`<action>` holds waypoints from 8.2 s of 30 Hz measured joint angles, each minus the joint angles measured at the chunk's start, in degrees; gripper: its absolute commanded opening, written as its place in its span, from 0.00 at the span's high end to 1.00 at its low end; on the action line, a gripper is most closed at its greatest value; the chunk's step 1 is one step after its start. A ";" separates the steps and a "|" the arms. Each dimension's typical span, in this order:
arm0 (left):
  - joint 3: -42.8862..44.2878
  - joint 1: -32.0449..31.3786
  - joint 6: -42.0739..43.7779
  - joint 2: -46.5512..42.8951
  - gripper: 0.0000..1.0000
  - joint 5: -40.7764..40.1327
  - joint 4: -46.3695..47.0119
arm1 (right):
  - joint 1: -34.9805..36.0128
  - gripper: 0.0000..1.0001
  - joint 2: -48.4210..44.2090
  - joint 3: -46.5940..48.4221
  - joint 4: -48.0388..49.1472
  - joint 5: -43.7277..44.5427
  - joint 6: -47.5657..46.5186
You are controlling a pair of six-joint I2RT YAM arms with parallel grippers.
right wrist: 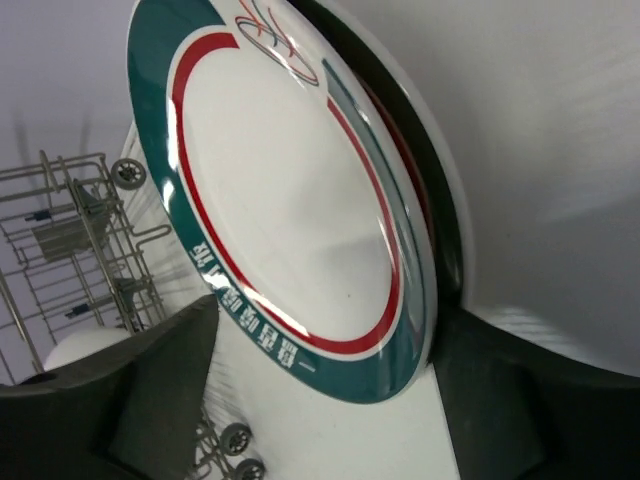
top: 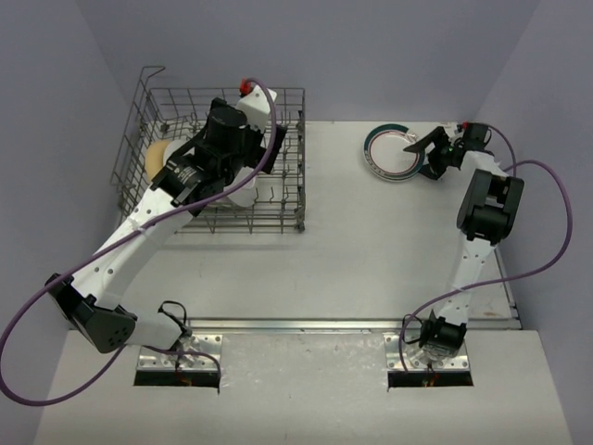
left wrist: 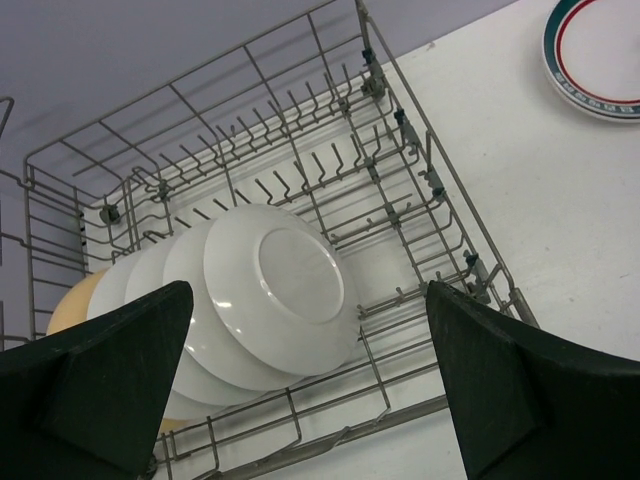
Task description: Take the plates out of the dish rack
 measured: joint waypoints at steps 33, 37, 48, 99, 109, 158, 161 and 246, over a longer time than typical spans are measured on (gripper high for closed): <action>0.72 25.79 -18.30 11.89 0.32 26.86 -7.06 | 3.36 0.01 -52.00 -36.77 -16.69 17.72 -32.99; 0.63 29.72 -20.25 14.34 0.33 30.84 -6.94 | 4.01 0.01 -59.28 -43.07 -15.73 15.98 -34.50; -0.69 32.31 -21.90 18.02 0.37 39.83 -4.59 | 4.33 0.01 -64.00 -48.04 -14.82 13.03 -36.01; -26.25 -18.86 45.29 -8.53 1.00 15.50 -1.45 | 4.85 0.20 -69.91 -33.32 -27.44 -6.48 -26.86; -34.23 -25.69 61.17 -11.22 1.00 6.69 8.86 | 17.26 0.33 -63.47 -38.02 -29.18 -7.94 -25.84; -41.24 -28.13 69.43 -11.66 1.00 3.15 20.17 | 26.10 0.70 -47.65 -30.72 -25.04 -18.01 -17.17; -42.60 -28.72 69.55 -11.68 0.95 2.84 21.30 | 26.10 0.96 -46.90 -28.82 -25.32 -15.87 -16.72; -19.70 -3.36 9.65 -14.17 0.00 3.41 6.95 | 11.14 0.12 -11.77 5.56 -17.23 32.23 -24.06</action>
